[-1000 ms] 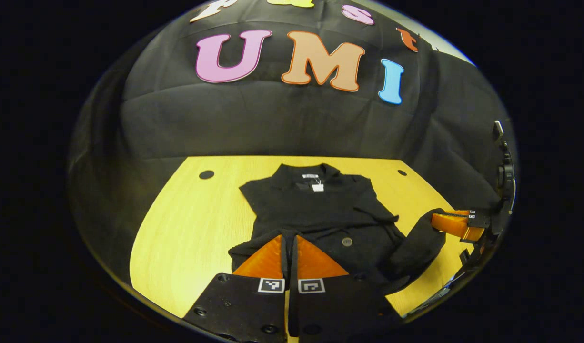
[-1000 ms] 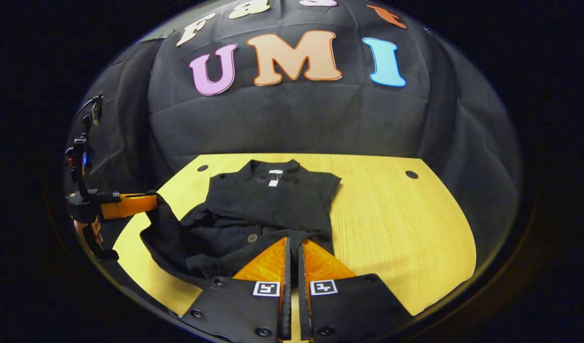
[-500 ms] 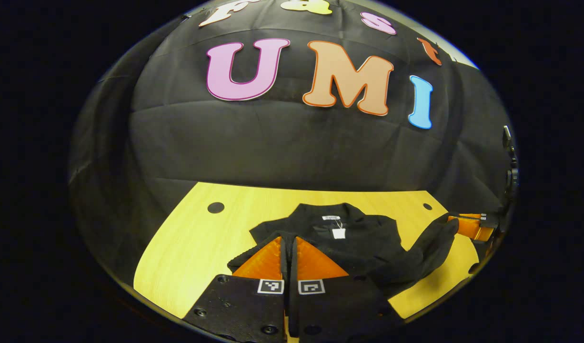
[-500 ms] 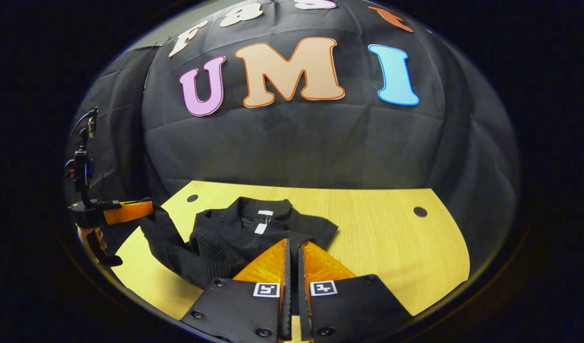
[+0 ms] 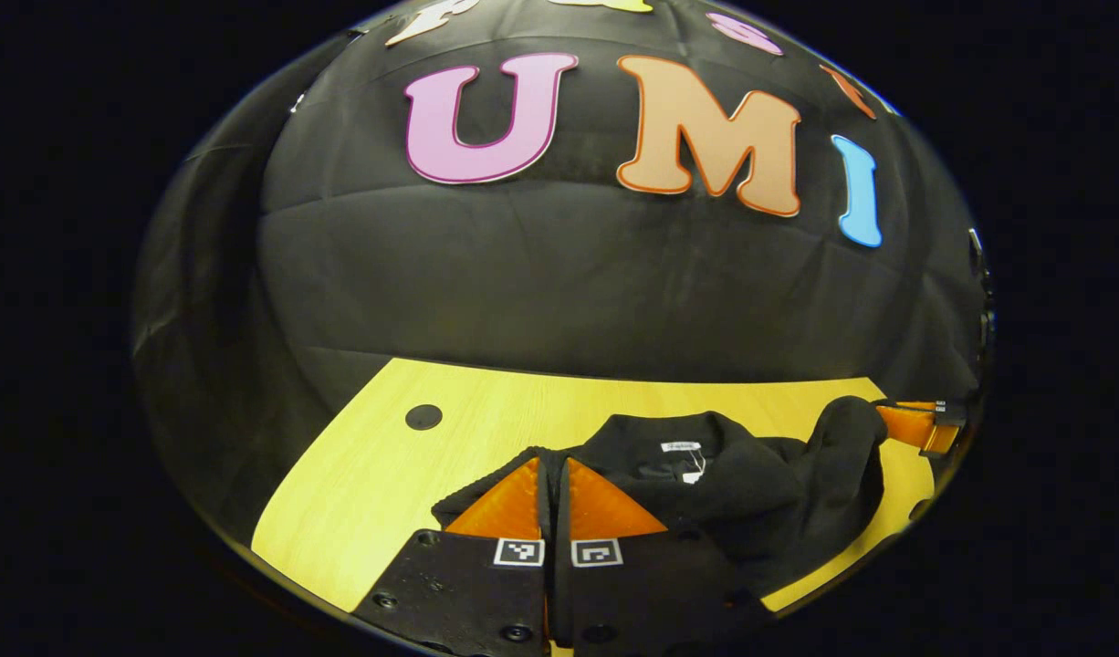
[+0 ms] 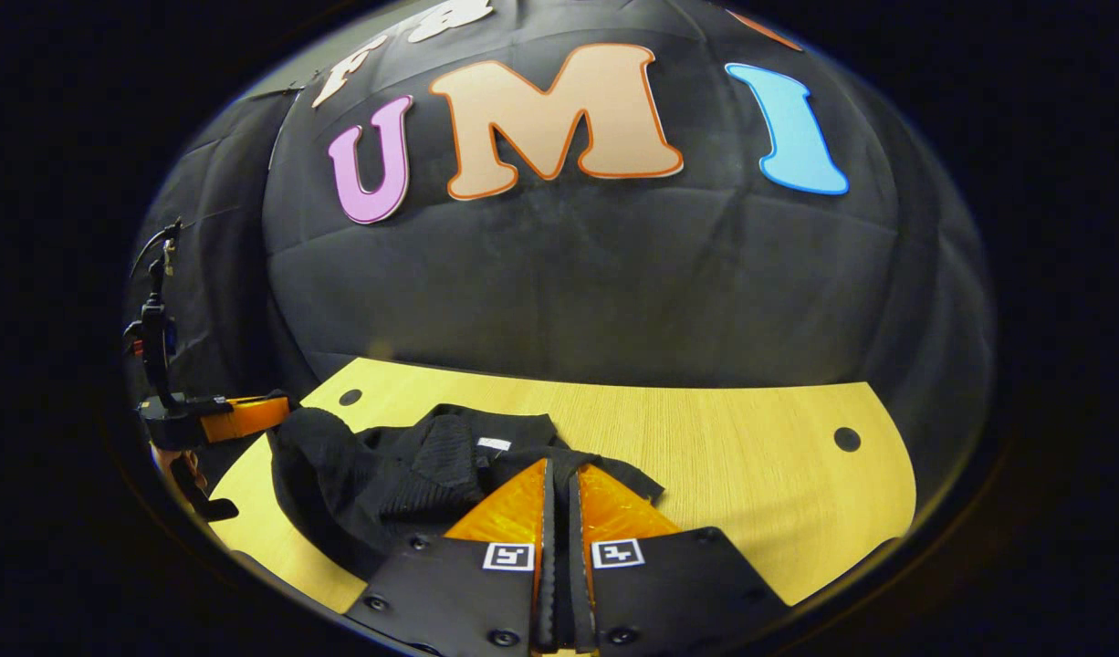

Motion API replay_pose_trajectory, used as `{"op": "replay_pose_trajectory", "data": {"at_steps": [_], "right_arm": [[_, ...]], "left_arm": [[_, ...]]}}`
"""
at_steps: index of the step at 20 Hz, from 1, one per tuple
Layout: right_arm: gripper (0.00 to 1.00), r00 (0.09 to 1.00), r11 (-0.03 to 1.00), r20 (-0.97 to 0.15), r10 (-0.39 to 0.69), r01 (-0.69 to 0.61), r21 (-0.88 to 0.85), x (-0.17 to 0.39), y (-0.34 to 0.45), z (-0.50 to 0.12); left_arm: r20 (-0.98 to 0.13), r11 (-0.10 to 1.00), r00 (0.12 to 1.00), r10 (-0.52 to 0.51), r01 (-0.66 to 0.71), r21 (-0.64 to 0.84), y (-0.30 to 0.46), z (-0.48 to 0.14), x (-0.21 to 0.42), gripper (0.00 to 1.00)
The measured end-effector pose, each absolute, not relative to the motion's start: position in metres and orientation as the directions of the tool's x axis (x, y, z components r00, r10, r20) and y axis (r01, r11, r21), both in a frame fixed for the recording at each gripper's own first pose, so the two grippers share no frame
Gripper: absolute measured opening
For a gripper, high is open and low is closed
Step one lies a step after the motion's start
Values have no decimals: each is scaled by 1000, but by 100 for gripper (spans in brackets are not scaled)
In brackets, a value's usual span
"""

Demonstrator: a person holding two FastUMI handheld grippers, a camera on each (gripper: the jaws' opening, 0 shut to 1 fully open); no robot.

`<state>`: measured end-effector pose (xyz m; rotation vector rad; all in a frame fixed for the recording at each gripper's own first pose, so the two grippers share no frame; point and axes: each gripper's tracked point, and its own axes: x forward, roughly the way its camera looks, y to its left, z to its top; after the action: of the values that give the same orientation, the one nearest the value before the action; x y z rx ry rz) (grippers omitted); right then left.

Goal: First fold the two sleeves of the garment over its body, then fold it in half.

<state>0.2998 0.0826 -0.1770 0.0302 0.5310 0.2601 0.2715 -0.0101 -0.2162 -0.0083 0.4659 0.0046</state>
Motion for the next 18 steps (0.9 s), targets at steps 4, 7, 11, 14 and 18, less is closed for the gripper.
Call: {"op": "replay_pose_trajectory", "data": {"at_steps": [4,7,11,14,18], "right_arm": [[9,809,969,-535,244,-223,105,326,80,-207],[8,791,968,-557,251,-219,126,340,81,-226],[10,775,969,-582,246,-198,146,348,76,-245],[24,804,974,-550,226,-181,135,357,70,-239],[56,809,973,-542,230,-180,144,355,67,-230]], "left_arm": [[-470,998,882,38,-55,-23,-6,-243,294,0],[-487,998,872,50,-63,-11,-7,-262,305,0],[-507,997,859,72,-73,18,-8,-276,310,5],[-491,996,866,91,-75,52,-8,-272,314,25],[-471,992,874,118,-81,97,-5,-262,316,99]]}}
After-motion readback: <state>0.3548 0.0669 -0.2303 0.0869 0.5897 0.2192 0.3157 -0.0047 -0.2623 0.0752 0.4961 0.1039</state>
